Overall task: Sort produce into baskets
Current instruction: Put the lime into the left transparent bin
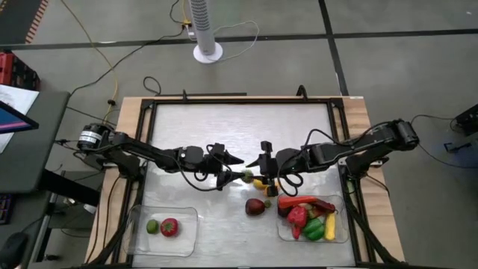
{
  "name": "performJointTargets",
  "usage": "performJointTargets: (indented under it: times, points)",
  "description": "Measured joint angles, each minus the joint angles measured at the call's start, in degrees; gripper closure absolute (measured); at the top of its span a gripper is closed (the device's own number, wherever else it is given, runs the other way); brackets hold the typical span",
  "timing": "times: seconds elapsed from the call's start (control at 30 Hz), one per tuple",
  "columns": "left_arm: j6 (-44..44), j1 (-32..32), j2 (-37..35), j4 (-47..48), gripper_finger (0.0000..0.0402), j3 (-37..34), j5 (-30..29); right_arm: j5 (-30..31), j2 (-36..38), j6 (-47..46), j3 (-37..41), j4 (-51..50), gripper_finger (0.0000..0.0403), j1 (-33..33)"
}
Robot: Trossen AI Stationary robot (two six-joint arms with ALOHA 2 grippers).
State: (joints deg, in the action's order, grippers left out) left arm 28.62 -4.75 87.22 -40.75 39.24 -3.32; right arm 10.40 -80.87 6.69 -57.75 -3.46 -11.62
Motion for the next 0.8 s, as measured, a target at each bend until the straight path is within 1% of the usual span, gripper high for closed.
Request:
performJointTargets:
  times: [0.1, 0.2, 0.27, 0.3, 0.4, 0.47, 0.57, 0.67, 0.73, 0.8]
  points:
    - [-0.02, 0.0, 0.0, -0.18, 0.0118, 0.17, -0.54, -0.01, -0.01, 0.81, -0.01, 0.33, 0.0219, 0.0]
    - [-0.47, 0.0, 0.0, 0.83, 0.0148, 0.95, -1.72, 0.04, 0.0, 1.05, -0.01, 0.65, 0.0219, 0.0]
    - [-1.44, 0.08, -0.02, 4.63, 0.0172, 1.52, -3.2, 1.07, 0.01, 0.06, -0.05, -0.94, 0.0219, 0.32]
    - [-1.93, 0.35, -0.25, 7.17, 0.0184, 1.57, -3.0, 1.66, 0.01, -0.83, -0.05, -2.83, 0.0219, 0.51]
    - [-5.89, 1.26, -2.82, 14.72, 0.0211, 1.57, 2.64, 2.07, 0.5, -4.72, -0.05, -9.94, 0.0219, 1.16]
    - [-8.88, 1.23, -5.09, 20.63, 0.022, 1.64, 4.64, 2.24, 0.85, -7.53, -0.05, -13.37, 0.0219, 1.39]
    - [-9.73, -0.98, -6.64, 27.72, 0.022, 1.57, 4.71, 2.23, 1.53, -10.65, -0.03, -18.35, 0.0218, 1.15]
    - [-13.07, -7.01, -5.54, 30.53, 0.0204, 2.81, 4.19, 4.35, 3.37, -12.66, -0.03, -22.61, 0.0218, 1.05]
    - [-16.2, -11.55, -3.18, 33.27, 0.0183, 4.81, 1.24, 5.63, 4.96, -12.91, -0.03, -23.21, 0.0218, 1.07]
    - [-18.93, -14.97, -0.75, 37.73, 0.0156, 7.69, -3.22, 6.12, 6.55, -12.82, -0.01, -22.86, 0.0218, 1.27]
